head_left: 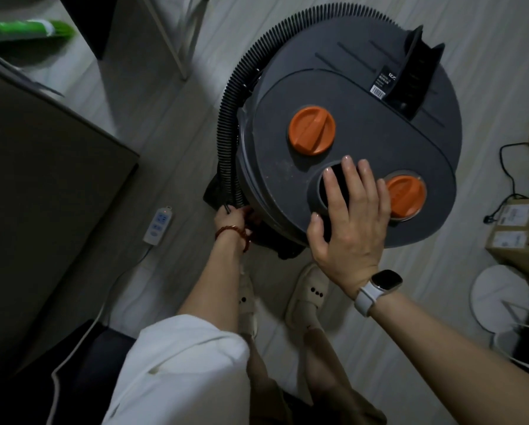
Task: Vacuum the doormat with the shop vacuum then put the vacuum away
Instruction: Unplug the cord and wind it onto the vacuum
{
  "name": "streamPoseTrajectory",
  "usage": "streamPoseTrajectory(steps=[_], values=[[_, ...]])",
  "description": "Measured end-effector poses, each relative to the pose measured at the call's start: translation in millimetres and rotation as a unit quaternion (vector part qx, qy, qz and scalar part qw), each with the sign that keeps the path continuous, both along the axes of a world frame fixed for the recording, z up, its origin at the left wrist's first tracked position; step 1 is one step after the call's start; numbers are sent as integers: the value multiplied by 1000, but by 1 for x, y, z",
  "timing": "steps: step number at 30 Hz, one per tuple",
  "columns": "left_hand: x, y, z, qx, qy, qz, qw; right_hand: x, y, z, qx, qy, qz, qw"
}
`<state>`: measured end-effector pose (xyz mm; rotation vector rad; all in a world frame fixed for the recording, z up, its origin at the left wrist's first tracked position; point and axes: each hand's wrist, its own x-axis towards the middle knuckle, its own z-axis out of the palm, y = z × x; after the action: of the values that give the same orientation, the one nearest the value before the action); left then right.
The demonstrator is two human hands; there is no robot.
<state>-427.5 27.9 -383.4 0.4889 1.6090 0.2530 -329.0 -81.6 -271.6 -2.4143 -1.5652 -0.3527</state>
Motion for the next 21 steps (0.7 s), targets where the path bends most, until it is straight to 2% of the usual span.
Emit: streamPoseTrajectory(steps=[2, 3, 7, 9, 10, 12, 14, 15, 16, 17, 18, 19, 21], values=[[-15, -5, 4, -37, -132, 73, 988, 0, 0, 0, 1, 2, 0, 1000], [-21, -8, 6, -34, -161, 74, 984, 0, 0, 1, 1, 1, 0, 1000], [-33, -16, 2, 16, -133, -36, 990, -1, 0, 1, -2, 1, -1, 1000], [-37, -10, -1, 87, -94, -191, 973, -1, 0, 1, -3, -1, -2, 1000], [-41, -6, -4, 151, -44, -314, 936, -1, 0, 1, -4, -2, -3, 1000], [-48, 4, -10, 263, 53, -526, 807, -1, 0, 0, -7, -1, -3, 1000], [-54, 14, -10, 310, 130, -629, 701, -1, 0, 1, -11, -2, -4, 1000], [-56, 18, -10, 321, 154, -654, 667, -2, 0, 1, -12, -2, -5, 1000], [-57, 22, -13, 322, 173, -666, 650, -2, 0, 1, -13, -2, -7, 1000], [-59, 25, -15, 321, 178, -665, 651, -3, 0, 1, -14, 0, -5, 1000], [-59, 24, -15, 312, 167, -650, 673, -3, 0, 1, -12, 1, -6, 1000], [-57, 22, -15, 291, 146, -609, 724, -3, 1, 1, -10, -1, -7, 1000], [-52, 12, -13, 240, 103, -465, 846, -4, 0, 1, -8, -5, -8, 1000]])
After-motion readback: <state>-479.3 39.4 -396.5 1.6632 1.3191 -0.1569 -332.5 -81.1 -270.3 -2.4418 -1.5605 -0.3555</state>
